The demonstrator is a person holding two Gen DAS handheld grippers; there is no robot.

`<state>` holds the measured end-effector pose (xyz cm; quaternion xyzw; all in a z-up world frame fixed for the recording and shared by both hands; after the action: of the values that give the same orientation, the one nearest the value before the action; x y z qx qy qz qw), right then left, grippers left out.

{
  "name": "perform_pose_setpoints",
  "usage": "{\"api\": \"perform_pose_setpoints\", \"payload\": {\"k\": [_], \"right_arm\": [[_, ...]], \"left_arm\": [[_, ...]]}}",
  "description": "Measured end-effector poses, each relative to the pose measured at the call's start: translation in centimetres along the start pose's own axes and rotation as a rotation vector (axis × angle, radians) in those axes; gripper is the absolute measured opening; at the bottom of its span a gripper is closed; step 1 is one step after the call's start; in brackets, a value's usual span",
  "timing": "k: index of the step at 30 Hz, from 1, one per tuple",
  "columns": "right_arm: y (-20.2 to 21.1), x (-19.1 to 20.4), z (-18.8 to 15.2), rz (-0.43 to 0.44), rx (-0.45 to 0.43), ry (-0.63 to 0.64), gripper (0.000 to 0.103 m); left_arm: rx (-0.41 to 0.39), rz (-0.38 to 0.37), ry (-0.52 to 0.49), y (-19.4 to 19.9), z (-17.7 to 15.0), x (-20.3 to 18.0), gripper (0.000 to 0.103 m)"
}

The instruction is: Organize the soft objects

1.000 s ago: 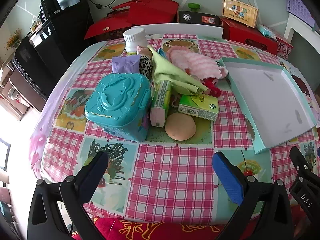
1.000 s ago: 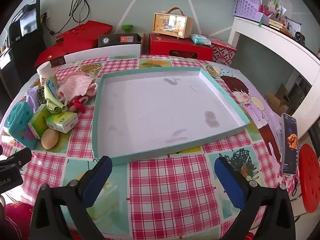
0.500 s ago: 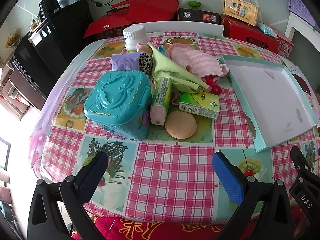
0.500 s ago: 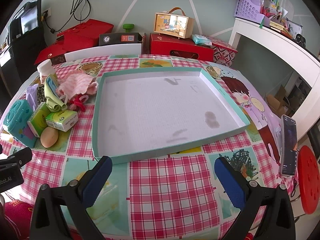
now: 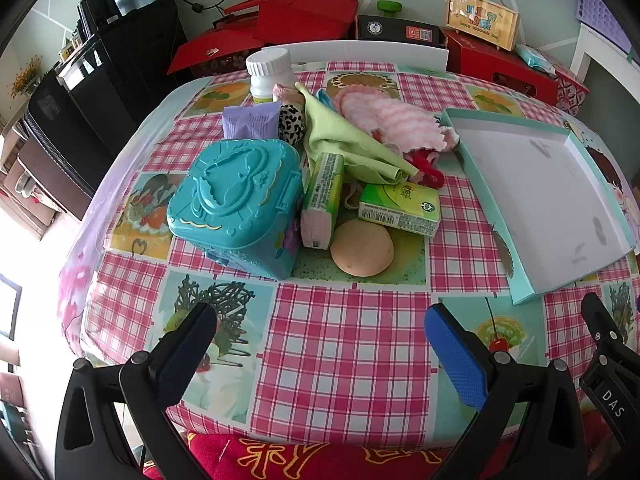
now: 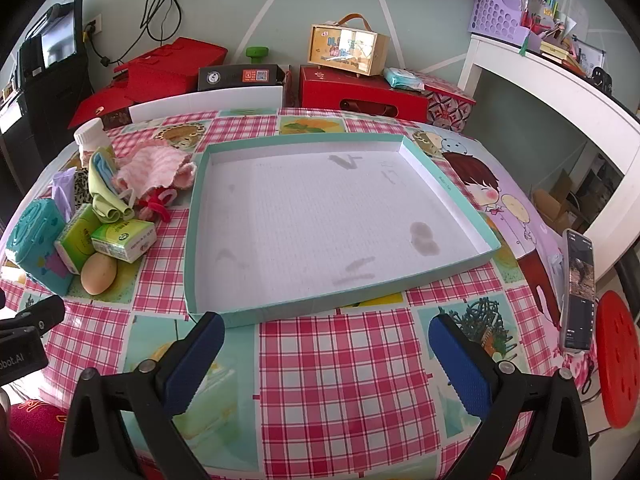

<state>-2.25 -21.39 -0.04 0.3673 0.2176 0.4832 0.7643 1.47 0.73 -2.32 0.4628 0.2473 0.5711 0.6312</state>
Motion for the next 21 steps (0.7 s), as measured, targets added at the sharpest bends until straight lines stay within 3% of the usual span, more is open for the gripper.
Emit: {"api": "perform_pose_setpoints", "payload": {"k": [21], "right_arm": [[-0.03,0.02,-0.06,0.0,0.001,0.0,0.103]], "left_arm": [[0.008,-0.001,0.001,-0.25,-0.26,-0.2,0.103]]}}
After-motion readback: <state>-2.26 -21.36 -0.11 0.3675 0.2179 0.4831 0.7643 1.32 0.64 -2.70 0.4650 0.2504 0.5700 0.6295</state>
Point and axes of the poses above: each gripper's, at about its wrist camera, not at the fingertips, and y roughly against the way its jaws point, x to its left, z to its top, the point moved 4 cm from there along -y, roughly the way its jaws point, and after that the axes turned 15 degrees about -y, right-handed, at the moved point
